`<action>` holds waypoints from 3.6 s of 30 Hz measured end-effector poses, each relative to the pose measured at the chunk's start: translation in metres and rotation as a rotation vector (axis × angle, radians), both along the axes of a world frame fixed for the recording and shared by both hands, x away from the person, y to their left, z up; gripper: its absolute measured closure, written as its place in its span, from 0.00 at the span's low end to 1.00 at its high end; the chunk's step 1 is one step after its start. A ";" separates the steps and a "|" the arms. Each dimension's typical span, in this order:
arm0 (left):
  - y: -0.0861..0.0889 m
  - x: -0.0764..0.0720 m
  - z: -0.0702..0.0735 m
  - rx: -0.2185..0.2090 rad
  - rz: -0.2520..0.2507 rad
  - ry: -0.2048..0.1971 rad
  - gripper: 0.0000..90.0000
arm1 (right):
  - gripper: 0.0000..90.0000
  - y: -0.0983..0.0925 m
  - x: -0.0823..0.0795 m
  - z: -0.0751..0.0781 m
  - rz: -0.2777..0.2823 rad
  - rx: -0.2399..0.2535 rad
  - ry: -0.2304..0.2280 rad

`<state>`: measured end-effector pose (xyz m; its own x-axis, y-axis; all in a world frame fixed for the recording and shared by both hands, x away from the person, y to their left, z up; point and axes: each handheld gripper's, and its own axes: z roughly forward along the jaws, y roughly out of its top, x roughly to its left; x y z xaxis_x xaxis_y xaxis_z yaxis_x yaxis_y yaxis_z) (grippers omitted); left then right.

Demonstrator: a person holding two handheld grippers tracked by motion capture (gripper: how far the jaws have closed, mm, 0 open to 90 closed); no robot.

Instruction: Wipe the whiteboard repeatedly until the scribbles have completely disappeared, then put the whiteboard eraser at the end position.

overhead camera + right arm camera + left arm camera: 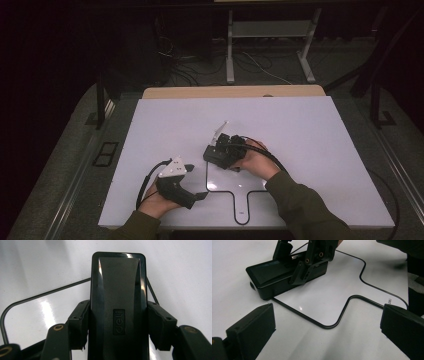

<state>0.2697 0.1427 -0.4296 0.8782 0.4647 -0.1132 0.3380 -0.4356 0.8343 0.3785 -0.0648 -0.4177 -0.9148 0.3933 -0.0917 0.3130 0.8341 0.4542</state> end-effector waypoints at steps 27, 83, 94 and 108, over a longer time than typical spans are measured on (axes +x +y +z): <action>0.009 0.003 0.001 -0.007 0.014 -0.006 0.00 | 0.43 -0.058 0.071 0.036 -0.266 0.197 0.005; 0.016 0.007 -0.002 -0.012 0.032 -0.005 0.00 | 0.21 -0.101 0.082 0.023 -0.417 0.388 -0.097; 0.018 0.007 -0.002 -0.014 0.037 -0.003 0.00 | 0.19 -0.120 0.050 0.019 -0.407 0.447 -0.132; 0.020 0.006 -0.003 -0.020 0.047 0.004 0.00 | 0.19 -0.136 -0.007 0.018 -0.372 0.483 -0.179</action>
<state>0.2761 0.1626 -0.4325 0.8550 0.5029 -0.1269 0.3614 -0.4022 0.8412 0.3710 -0.2012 -0.3999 -0.6961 0.7170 0.0368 0.4268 0.3721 0.8243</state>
